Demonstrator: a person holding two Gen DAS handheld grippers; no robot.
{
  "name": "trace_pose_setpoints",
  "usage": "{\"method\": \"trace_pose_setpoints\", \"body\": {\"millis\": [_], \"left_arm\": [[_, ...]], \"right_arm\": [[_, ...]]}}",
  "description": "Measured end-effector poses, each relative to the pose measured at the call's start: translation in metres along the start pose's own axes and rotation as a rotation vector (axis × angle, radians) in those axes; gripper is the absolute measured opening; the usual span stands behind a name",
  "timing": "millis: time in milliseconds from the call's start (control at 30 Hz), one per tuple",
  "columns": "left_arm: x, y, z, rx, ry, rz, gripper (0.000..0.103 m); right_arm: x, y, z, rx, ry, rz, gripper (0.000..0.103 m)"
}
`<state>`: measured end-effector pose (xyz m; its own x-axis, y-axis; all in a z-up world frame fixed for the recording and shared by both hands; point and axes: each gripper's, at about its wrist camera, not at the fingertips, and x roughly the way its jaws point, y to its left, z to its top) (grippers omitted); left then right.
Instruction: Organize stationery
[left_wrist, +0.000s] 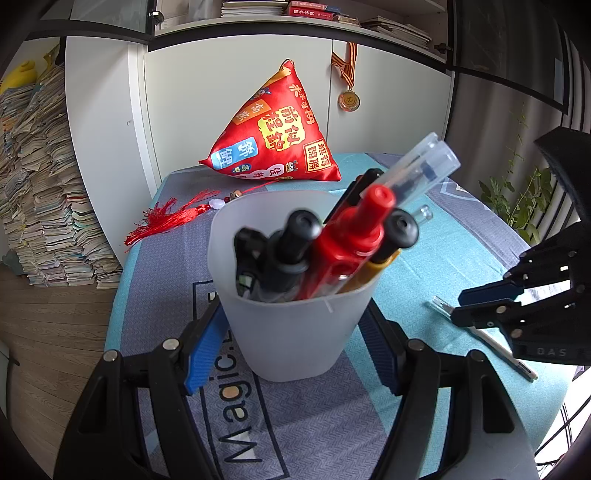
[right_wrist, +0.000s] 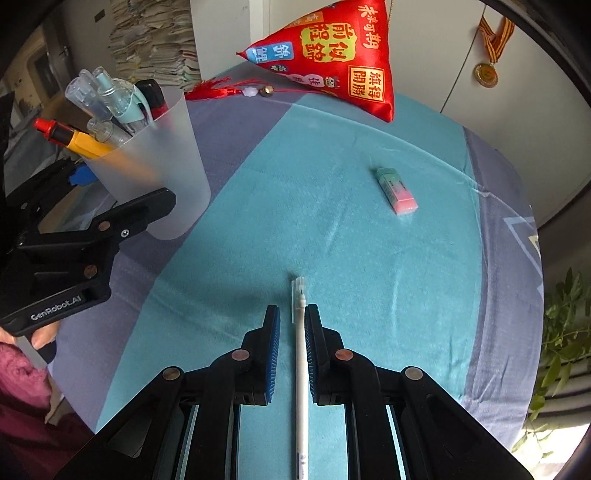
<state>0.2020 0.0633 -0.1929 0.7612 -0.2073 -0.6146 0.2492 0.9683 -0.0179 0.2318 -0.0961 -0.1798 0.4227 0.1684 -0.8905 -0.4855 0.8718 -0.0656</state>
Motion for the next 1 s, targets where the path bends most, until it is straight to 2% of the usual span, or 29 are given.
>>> {"method": "trace_pose_setpoints", "body": {"millis": [233,633,800,1000], "left_arm": [[0.000,0.000,0.000,0.000,0.000,0.000,0.070],[0.000,0.000,0.000,-0.001,0.000,0.000,0.070],[0.000,-0.001,0.000,-0.001,0.001,0.000,0.070],[0.000,-0.001,0.000,-0.001,0.001,-0.001,0.070]], "right_arm": [[0.017,0.001,0.004,-0.008,0.045,-0.011,0.012],[0.020,0.003,0.012,0.035,0.018,0.002,0.011],[-0.026,0.006,0.013,0.076,-0.116,0.019,0.011],[-0.084,0.007,0.009,0.094,-0.262,-0.011,0.010]]}}
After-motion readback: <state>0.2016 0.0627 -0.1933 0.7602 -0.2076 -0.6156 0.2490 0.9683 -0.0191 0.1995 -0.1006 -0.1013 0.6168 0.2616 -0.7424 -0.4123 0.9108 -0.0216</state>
